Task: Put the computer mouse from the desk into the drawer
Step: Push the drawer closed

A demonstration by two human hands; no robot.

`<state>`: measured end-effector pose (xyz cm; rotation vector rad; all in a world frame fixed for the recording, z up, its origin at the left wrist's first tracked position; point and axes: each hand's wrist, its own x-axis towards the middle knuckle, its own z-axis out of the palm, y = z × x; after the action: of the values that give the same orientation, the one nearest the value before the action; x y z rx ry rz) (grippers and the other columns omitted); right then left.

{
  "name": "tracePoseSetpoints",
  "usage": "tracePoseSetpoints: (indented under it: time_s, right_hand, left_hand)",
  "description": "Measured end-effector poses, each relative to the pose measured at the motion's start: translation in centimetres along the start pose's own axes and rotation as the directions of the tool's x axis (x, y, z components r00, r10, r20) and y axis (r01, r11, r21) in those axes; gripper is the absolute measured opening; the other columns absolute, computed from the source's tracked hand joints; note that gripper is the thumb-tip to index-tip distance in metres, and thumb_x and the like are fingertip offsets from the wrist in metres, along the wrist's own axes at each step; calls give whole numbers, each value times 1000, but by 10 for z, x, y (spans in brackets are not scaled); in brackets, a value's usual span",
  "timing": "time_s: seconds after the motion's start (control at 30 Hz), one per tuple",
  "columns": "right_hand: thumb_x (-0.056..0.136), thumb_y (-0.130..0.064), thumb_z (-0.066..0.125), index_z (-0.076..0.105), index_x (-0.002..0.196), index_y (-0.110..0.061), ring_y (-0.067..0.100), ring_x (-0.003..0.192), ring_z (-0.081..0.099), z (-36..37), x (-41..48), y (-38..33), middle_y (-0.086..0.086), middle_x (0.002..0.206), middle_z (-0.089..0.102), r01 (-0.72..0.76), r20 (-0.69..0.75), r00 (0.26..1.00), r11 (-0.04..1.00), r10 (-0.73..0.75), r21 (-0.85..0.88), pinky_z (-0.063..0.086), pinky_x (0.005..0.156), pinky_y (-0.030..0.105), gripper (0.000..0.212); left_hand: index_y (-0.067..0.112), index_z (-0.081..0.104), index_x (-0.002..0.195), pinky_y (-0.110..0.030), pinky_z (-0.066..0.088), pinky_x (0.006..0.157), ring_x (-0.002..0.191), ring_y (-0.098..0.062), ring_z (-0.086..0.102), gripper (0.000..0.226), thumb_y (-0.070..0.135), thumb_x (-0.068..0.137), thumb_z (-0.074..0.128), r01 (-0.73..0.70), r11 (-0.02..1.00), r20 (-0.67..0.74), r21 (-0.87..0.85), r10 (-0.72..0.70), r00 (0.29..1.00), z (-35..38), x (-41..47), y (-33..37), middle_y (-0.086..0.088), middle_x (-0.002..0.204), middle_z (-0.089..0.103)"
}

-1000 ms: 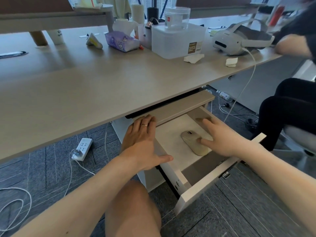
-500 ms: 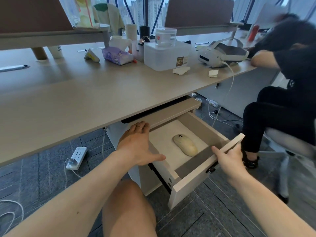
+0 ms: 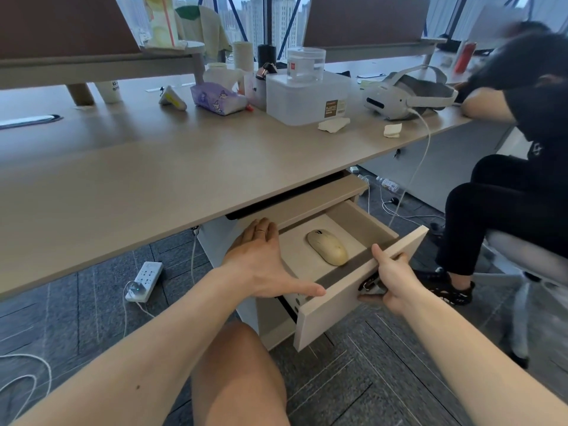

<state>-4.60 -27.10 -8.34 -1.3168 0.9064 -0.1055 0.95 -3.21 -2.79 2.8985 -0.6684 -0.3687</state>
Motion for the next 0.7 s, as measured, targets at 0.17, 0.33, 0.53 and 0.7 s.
tracePoseSetpoints:
  time_s: [0.17, 0.33, 0.53, 0.7]
  right_hand:
    - [93, -43, 59, 24, 147, -28, 37, 119, 49, 25, 15, -7, 10, 138, 46, -2, 8, 1000, 1000, 2, 6, 59, 58, 56, 65]
    - [94, -41, 59, 31, 141, -28, 36, 121, 44, 47, 29, -16, 8, 143, 41, -12, 52, 999, 999, 9, 46, 57, 71, 65, 56]
    - [96, -40, 54, 41, 137, -35, 35, 132, 42, 75, 38, -11, 4, 145, 43, -17, 120, 993, 989, -1, 148, 58, 70, 64, 42]
    - [99, -35, 51, 42, 140, -33, 34, 120, 47, 95, 40, -14, 4, 130, 48, -31, 139, 990, 977, 2, 210, 58, 75, 61, 42]
  left_hand:
    - [9, 2, 160, -41, 11, 122, 154, -24, 1, 158, 102, 43, 51, -37, 999, -93, 33, 39, 995, 4, 1, -5, -10, 169, 2]
    - [12, 22, 157, -36, 22, 119, 147, -22, 22, 124, 86, 65, 57, -88, 995, -241, 40, 95, 966, 6, 6, -17, -4, 162, 27]
    - [18, 38, 150, -34, 32, 112, 138, -20, 38, 82, 64, 85, 57, -99, 994, -376, 44, 108, 920, 13, 12, -24, 1, 154, 41]
    - [23, 52, 141, -30, 39, 103, 129, -17, 50, 58, 46, 89, 63, -105, 994, -462, 40, 111, 880, 19, 17, -29, 5, 146, 53]
